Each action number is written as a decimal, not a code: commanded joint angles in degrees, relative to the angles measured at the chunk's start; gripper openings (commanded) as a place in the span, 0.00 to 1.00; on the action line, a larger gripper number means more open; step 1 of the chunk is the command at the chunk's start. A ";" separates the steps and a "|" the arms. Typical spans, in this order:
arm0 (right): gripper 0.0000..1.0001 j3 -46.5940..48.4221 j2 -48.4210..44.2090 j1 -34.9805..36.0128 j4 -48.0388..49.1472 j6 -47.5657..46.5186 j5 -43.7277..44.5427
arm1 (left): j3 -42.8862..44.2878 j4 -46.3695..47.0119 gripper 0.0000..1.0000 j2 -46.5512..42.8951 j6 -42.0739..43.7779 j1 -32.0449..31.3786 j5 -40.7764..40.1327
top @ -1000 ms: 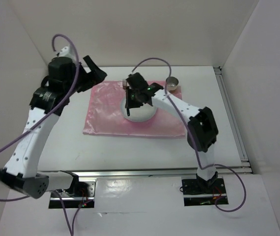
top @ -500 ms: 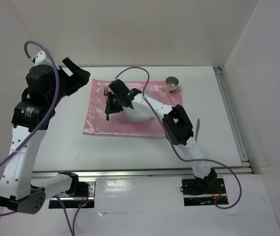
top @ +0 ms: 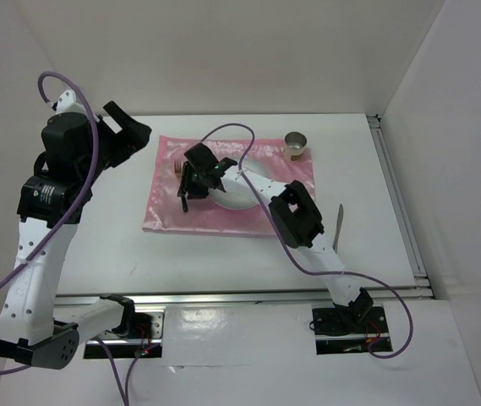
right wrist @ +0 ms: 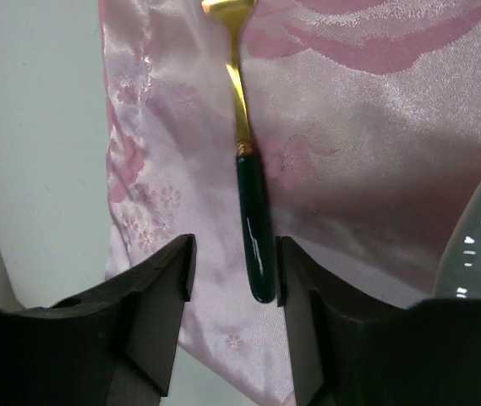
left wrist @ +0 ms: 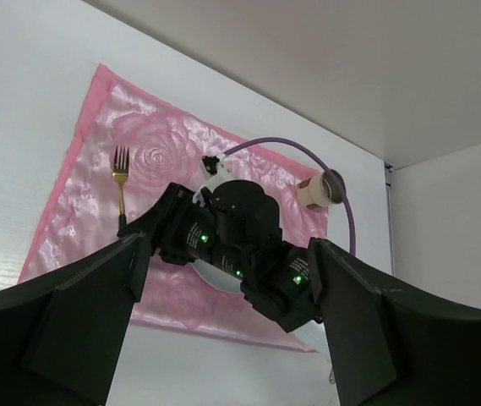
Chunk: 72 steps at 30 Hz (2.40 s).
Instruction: Set the dinner table for one person
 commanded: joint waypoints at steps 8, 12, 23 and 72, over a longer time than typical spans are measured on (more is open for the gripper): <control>0.69 4.39 -2.33 0.10 4.22 -1.47 -1.38 | 0.60 0.23 0.93 -1.19 0.71 0.44 1.09; 0.62 -0.61 -10.57 0.63 7.64 -4.37 -0.43 | 0.61 0.23 0.93 -1.72 0.71 0.44 1.09; 0.50 -32.81 -38.78 -3.31 3.34 -12.99 11.79 | -1.31 -7.85 0.66 14.08 4.31 2.19 -2.43; 0.58 -66.89 -75.82 -53.51 -10.72 -19.67 -2.35 | -0.19 -0.03 0.18 54.10 1.92 -3.78 -5.41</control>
